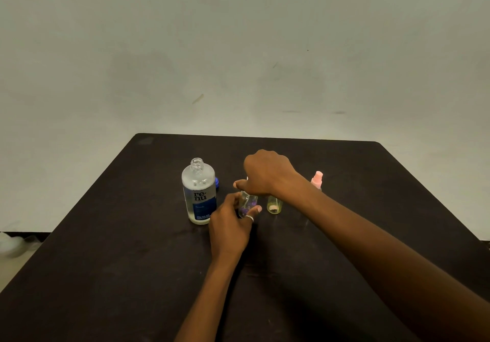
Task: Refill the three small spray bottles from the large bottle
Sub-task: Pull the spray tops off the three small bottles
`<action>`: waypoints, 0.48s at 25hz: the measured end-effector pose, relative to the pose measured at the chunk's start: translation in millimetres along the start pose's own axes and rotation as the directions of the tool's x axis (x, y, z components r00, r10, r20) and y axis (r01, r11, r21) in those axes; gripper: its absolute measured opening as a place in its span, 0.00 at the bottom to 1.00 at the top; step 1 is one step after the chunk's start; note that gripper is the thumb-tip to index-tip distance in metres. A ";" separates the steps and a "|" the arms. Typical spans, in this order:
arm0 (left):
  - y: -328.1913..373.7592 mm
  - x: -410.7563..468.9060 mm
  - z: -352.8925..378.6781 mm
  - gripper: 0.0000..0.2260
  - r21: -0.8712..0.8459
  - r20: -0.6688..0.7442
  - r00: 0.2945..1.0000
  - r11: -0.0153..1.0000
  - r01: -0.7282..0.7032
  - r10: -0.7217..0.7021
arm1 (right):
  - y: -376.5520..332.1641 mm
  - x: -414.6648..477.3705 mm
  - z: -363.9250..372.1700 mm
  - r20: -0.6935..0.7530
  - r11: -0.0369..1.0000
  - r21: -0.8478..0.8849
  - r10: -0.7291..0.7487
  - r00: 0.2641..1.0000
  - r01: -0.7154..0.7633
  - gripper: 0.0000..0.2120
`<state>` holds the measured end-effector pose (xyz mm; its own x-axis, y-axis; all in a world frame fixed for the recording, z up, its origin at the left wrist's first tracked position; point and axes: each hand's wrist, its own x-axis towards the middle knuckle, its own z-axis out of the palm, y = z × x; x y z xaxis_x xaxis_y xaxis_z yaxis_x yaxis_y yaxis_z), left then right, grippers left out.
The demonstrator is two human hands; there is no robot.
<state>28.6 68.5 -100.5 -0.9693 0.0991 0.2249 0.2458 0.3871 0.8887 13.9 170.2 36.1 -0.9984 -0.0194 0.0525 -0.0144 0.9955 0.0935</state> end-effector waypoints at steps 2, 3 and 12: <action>-0.6 -0.2 0.0 0.21 0.004 0.008 1.000 1.000 -0.002 0.002 | 1.1 -2.0 0.3 0.003 1.000 0.005 0.002 1.000 -0.002 0.18; -1.0 -0.1 -0.2 0.21 0.003 0.008 1.000 1.000 -0.002 0.002 | 1.7 -2.4 0.9 0.005 1.000 0.010 0.002 1.000 -0.002 0.18; -1.8 0.5 -1.6 0.21 -0.019 0.008 1.000 1.000 0.001 -0.001 | 1.4 -0.9 0.6 0.042 0.996 0.040 -0.087 0.995 0.085 0.21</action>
<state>27.7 66.4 -101.4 -0.9695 0.1056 0.2210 0.2446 0.3702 0.8962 14.8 171.6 35.6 -0.9948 -0.1021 0.0025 -0.1018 0.9931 0.0582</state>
